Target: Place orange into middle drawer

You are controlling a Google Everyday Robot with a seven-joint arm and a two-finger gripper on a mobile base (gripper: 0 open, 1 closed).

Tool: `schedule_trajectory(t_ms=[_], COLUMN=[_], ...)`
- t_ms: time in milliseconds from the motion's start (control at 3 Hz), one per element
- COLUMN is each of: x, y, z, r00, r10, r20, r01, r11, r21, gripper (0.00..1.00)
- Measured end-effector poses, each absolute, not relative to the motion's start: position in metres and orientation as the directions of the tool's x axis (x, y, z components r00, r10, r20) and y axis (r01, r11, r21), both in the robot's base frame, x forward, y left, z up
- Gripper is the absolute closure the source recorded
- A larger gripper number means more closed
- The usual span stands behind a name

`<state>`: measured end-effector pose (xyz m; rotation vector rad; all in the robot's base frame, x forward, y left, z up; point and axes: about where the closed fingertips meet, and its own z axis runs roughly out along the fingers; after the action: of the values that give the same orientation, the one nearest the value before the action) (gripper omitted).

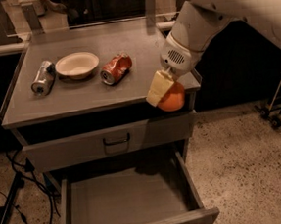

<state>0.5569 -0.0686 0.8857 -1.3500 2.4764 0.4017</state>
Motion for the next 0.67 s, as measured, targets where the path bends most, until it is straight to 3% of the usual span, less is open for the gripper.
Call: schedule_trajectory(t_ms=[667], x=[0.5314], y=[-0.0466], z=[0.8664], r00=[-0.502], r10=[-0.780], r20=[-0.373], r01=[-0.864], r11=[0.476], r21=[0.165], gripper=[1.00])
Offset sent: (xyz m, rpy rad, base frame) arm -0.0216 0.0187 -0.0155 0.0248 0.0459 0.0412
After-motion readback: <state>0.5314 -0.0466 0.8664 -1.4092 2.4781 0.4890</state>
